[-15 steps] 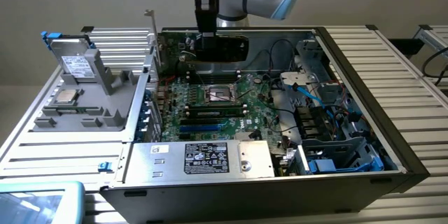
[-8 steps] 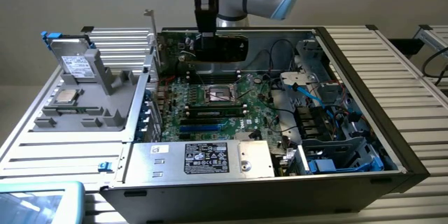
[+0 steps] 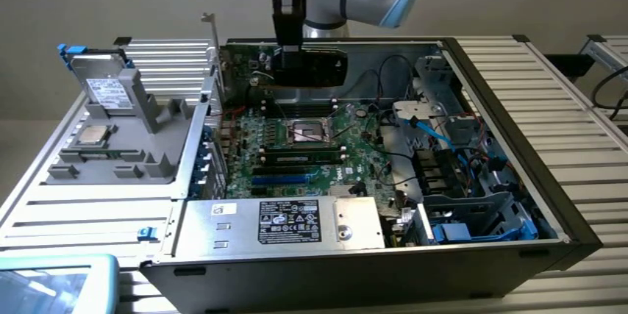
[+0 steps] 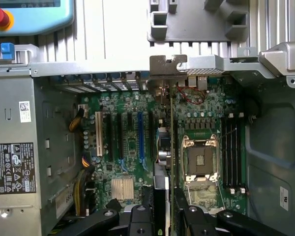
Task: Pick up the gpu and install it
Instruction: 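Pick up the gpu and move the gpu toward the slot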
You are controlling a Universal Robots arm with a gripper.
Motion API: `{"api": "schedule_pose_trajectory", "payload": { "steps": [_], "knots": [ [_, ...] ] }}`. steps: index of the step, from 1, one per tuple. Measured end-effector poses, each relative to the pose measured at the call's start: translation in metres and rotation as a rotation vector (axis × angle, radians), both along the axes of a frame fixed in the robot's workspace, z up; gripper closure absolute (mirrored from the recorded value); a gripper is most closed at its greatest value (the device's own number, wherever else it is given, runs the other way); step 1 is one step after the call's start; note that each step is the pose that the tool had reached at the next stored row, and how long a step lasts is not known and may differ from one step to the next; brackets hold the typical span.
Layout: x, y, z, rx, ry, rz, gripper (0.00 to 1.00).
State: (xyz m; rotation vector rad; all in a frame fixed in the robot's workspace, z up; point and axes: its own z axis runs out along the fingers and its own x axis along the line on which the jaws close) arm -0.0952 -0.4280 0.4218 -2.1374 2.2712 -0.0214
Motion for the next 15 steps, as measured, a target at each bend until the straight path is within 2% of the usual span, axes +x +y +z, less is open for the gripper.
{"api": "schedule_pose_trajectory", "payload": {
  "steps": [15],
  "knots": [
    [0.0, 0.0, 0.0, 0.0, 0.0077, 0.0, 0.73]
  ]
}}
